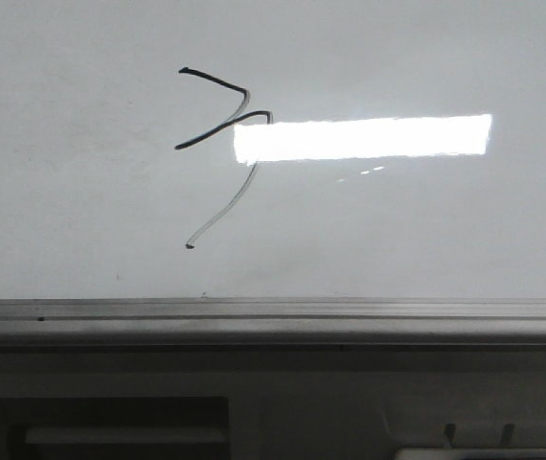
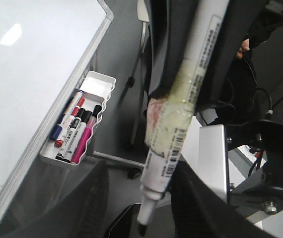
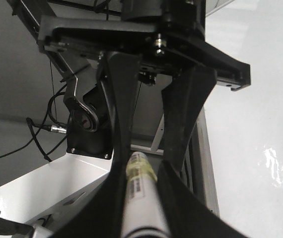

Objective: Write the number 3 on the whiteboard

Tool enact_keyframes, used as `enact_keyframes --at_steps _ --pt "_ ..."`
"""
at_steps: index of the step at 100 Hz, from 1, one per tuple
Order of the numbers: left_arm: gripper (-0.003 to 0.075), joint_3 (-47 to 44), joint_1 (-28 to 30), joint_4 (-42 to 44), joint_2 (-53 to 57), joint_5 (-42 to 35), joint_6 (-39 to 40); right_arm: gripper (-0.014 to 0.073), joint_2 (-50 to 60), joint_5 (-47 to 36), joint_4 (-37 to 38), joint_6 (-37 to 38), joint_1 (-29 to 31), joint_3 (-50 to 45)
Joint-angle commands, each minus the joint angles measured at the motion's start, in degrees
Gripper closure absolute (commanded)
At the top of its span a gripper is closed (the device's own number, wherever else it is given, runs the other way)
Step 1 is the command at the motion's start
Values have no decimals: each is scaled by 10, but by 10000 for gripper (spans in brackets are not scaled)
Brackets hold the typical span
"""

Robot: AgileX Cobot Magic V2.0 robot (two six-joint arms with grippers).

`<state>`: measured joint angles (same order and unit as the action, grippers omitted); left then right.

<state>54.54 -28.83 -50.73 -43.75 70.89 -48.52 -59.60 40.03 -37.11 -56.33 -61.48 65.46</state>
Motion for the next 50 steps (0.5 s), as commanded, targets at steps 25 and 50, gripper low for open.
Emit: enact_keyframes --at_steps 25,50 --pt "459 17 2 -26 -42 -41 0 636 12 -28 -68 -7 -2 19" --pt "461 17 2 -46 -53 -47 0 636 12 -19 -68 -7 -2 19"
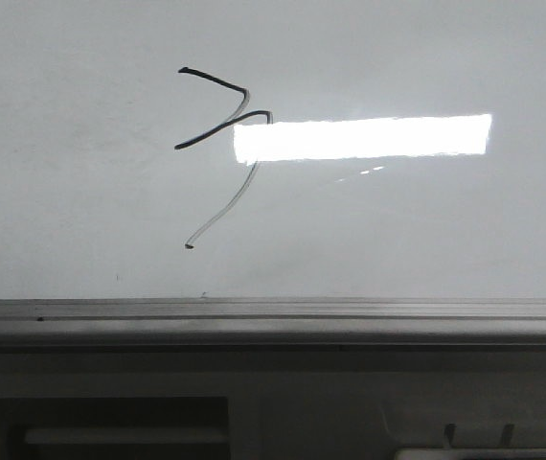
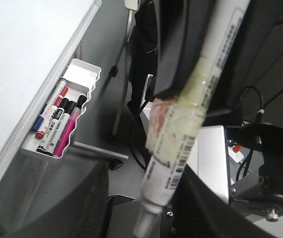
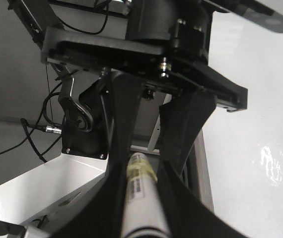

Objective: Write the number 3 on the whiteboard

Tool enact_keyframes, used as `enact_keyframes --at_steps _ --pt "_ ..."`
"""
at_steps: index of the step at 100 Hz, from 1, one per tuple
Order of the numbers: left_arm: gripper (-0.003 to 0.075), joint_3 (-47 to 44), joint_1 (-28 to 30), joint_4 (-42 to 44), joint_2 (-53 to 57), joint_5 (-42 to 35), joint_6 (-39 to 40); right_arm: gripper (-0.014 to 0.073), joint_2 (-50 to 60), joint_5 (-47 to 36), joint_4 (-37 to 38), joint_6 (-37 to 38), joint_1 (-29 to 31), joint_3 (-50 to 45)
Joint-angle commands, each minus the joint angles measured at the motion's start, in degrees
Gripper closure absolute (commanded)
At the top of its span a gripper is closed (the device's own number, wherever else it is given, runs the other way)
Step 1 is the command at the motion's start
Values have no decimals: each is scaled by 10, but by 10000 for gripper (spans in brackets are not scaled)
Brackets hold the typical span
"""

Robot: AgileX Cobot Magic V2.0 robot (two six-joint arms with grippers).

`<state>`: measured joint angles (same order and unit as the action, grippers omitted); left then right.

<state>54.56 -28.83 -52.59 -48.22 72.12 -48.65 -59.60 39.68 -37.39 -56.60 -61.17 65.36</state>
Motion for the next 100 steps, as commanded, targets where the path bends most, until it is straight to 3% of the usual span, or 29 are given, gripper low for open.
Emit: enact_keyframes --at_steps 1,14,23,35,39,49,61,71,88,100 --pt "462 17 2 -27 -8 -59 1 636 12 -15 -65 -5 -5 20" --pt "508 17 2 -27 -8 -60 1 636 12 -1 -65 -5 -5 20" --pt "581 17 2 -27 -8 -60 1 636 12 2 -65 -5 -5 20" --pt "734 17 2 -27 -8 -60 1 631 12 -3 -65 -5 -5 20" --pt "739 17 2 -27 -8 -60 1 615 12 -3 -65 -5 -5 20" --pt "741 17 2 -27 -8 -59 -4 463 12 -4 -65 1 -5 20" --pt "741 17 2 -27 -8 -60 -4 153 16 -32 -65 28 -5 20" --pt "741 17 2 -27 -1 -72 -4 32 37 -69 -65 29 0 20" --pt "741 16 2 7 25 -153 30 90 103 -108 -63 46 48 18" --pt "741 -18 2 17 37 -214 63 226 160 -113 -41 93 107 9"
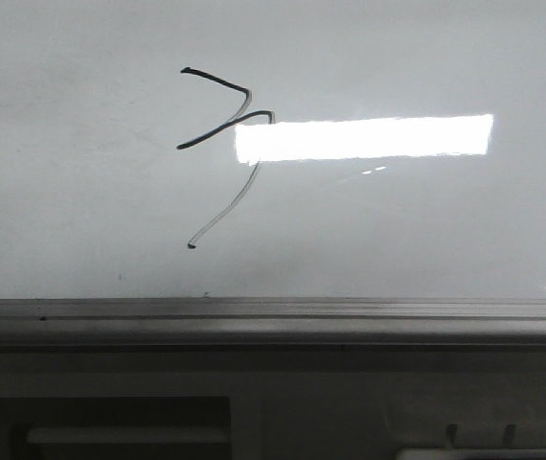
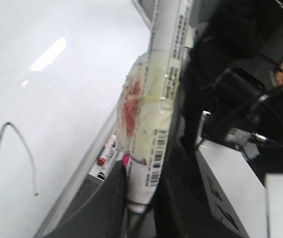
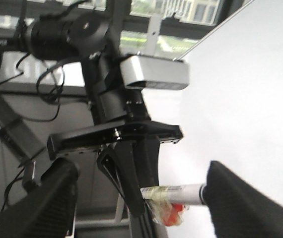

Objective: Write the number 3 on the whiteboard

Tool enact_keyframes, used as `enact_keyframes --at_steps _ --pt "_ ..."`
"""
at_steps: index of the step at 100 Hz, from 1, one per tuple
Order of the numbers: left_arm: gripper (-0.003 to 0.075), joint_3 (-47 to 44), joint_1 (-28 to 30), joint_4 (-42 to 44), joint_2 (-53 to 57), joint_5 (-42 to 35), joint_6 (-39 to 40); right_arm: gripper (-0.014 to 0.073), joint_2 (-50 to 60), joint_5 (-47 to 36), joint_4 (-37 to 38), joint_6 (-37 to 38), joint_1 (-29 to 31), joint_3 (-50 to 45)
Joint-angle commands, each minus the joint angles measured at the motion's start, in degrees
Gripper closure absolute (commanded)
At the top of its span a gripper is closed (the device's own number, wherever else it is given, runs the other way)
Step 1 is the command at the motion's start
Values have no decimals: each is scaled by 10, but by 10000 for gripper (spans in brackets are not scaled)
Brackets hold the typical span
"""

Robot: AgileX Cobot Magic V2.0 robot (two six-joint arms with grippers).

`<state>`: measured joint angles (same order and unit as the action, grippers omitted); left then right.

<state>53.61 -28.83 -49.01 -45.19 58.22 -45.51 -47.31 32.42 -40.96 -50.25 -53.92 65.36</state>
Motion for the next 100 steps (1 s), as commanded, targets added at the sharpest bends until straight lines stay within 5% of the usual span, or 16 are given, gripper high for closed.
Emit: enact_keyframes --at_steps 1,16,44,100 --pt "741 -15 2 -19 8 -78 37 254 44 -40 -4 32 41 6" --pt "741 -96 2 -38 8 -186 66 666 110 -41 0 47 99 -48" --pt "741 -185 2 -99 1 -425 55 655 183 -61 -1 109 125 -193" --pt "741 -188 2 -138 -123 -431 45 655 187 -116 -26 125 125 -263"
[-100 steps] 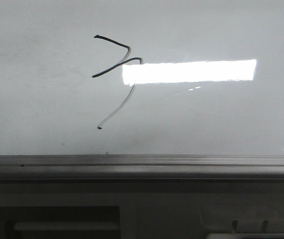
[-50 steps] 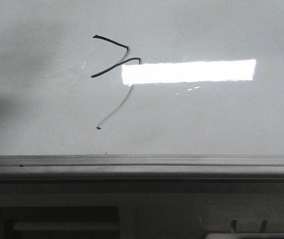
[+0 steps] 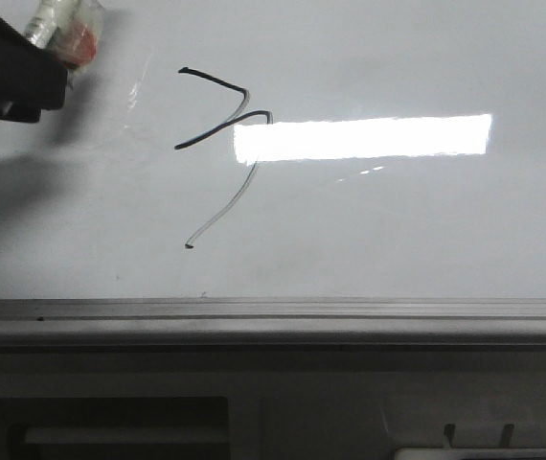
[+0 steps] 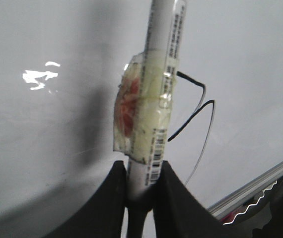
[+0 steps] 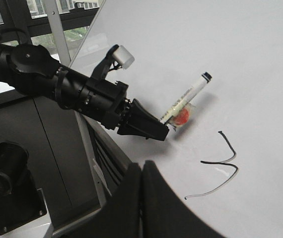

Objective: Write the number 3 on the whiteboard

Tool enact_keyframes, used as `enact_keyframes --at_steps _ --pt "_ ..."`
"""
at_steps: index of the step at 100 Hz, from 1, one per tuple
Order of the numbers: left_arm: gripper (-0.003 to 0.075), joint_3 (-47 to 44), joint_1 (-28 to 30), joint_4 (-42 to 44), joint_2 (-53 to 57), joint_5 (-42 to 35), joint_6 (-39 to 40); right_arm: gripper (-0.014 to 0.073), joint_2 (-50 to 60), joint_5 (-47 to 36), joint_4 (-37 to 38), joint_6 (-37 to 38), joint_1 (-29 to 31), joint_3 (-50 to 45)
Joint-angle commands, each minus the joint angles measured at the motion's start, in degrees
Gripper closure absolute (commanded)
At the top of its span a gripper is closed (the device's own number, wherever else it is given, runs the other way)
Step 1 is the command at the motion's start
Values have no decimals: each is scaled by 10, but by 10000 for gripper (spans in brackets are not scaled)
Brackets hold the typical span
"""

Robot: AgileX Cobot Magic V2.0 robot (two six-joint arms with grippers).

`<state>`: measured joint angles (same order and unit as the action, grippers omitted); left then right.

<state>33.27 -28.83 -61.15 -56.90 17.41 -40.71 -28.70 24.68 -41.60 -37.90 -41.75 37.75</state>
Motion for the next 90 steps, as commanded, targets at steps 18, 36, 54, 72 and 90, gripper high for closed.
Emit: enact_keyframes --at_steps 18,36,54,72,90 --pt "741 16 2 -17 -28 -53 -3 655 1 -35 -30 2 3 13" --pt "741 16 2 -17 -30 -95 -3 655 1 -31 -38 2 3 13" --pt "741 16 2 -17 -30 -94 -3 655 1 -31 -38 2 3 13" --pt "741 16 2 -17 -30 -90 -3 655 1 -31 -38 2 3 13" --pt "741 16 2 -6 -47 -102 -3 655 1 -31 -41 2 3 13"
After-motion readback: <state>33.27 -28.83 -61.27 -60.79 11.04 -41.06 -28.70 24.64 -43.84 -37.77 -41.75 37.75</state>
